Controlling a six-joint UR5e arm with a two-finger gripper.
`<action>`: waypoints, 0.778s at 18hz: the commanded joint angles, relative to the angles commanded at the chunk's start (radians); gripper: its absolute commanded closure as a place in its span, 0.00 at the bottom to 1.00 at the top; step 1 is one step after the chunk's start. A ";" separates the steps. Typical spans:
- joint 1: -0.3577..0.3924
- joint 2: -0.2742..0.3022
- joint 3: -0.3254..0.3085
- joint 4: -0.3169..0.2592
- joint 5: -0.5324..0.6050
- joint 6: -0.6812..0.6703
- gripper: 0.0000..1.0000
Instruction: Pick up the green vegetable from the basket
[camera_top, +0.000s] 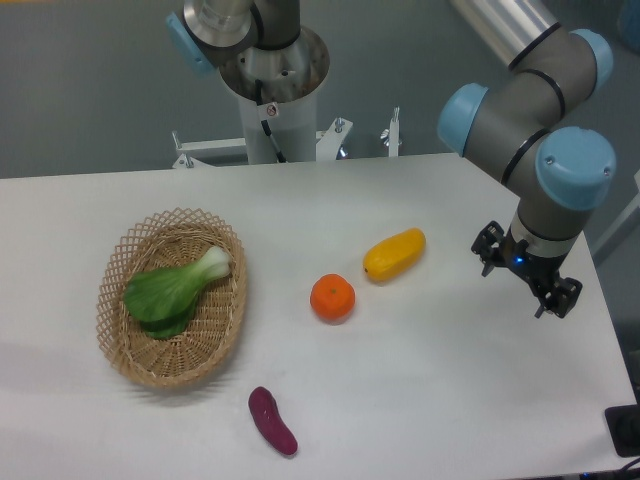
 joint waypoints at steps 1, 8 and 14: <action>-0.006 0.000 0.000 0.000 -0.012 -0.041 0.00; -0.066 0.005 -0.005 0.000 -0.025 -0.163 0.00; -0.163 0.018 -0.050 0.009 -0.022 -0.360 0.00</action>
